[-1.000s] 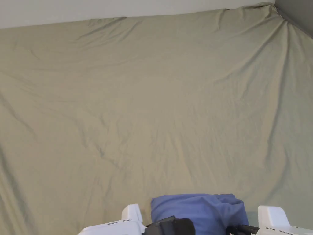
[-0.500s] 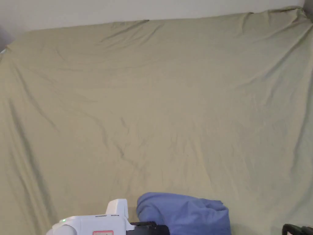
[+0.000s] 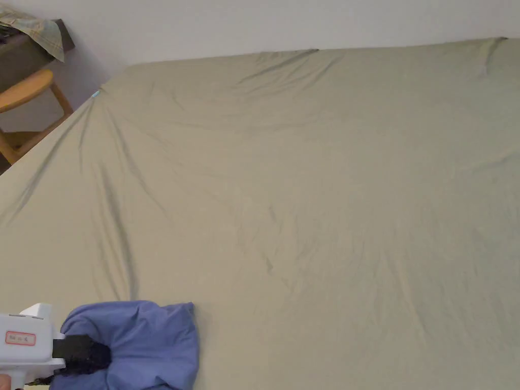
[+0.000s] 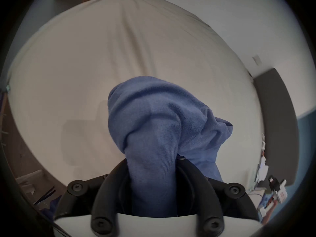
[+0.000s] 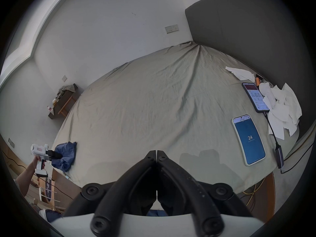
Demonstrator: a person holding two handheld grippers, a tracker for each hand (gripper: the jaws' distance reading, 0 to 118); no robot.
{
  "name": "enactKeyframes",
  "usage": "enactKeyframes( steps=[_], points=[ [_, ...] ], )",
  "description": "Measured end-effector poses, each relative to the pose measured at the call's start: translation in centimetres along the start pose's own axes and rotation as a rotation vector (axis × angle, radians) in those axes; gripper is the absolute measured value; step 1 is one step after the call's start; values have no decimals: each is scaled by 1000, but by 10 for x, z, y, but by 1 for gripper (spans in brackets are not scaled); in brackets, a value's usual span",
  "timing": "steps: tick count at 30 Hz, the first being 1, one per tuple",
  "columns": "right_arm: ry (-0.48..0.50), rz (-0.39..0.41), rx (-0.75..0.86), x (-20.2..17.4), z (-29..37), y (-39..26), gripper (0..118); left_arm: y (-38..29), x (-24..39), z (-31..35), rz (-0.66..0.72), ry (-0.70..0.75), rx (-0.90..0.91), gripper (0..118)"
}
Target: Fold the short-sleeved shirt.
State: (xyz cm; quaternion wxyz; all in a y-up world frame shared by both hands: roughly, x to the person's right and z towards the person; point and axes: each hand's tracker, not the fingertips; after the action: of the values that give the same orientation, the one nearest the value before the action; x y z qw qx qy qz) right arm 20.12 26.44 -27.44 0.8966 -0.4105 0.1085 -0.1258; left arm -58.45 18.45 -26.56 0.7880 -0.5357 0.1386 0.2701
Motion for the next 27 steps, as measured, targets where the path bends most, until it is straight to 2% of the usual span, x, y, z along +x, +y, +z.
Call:
enactKeyframes(
  steps=[6, 7, 8, 9, 10, 11, 12, 14, 16, 18, 19, 20, 21, 22, 23, 25, 27],
  points=[
    [10, 14, -11, -10, -2, 1, 0, -20, 15, -21, 32, 22, -14, 28],
    [14, 19, -15, -12, -2, 2, 0, -22, 13, -18, 35, 18, 1, 37],
    [14, 23, -13, -14, -2, 2, 0, -23, 13, -16, 35, 14, 15, 52],
    [13, 26, -12, -15, -2, 2, 0, -24, 10, -12, 37, 55, 31, 77],
    [16, 34, -14, -14, -2, 4, 0, -27, 14, -3, 14, 127, 47, 108],
    [16, 37, -12, -15, -1, 4, 0, -33, 24, 10, -23, 197, 106, 118],
    [16, 40, -13, -16, -1, 4, 0, -41, 40, 27, -85, 227, 218, 118],
    [18, 43, -13, -16, -2, 4, 0, -57, 75, 70, -182, 142, 486, 113],
    [23, 39, -13, -18, -2, 3, 0, -73, 107, 96, -167, -16, 584, 118],
    [31, 31, -4, -18, -1, 3, 0, -87, 135, 109, -188, -177, 603, 118],
    [34, 27, 2, -19, 1, 3, 0, -95, 154, 113, -188, -197, 584, 116],
    [37, 20, 20, -20, 4, 4, 0, -101, 171, 117, -191, -236, 546, 97],
    [39, 18, 31, -20, 7, 5, 0, -104, 178, 115, -207, -279, 545, 47],
    [29, 16, 63, -14, 12, 5, 0, -112, 193, 116, -236, -300, 625, 1],
    [21, 14, 106, -11, 18, 7, 0, -118, 210, 113, -299, -202, 670, 0],
    [31, 8, 185, -13, 33, 14, 0, -122, 227, 105, -372, -155, 704, 0],
    [16, 32, 267, -20, 50, 23, 0, -130, 242, 112, -358, -210, 757, 0]
  ],
)
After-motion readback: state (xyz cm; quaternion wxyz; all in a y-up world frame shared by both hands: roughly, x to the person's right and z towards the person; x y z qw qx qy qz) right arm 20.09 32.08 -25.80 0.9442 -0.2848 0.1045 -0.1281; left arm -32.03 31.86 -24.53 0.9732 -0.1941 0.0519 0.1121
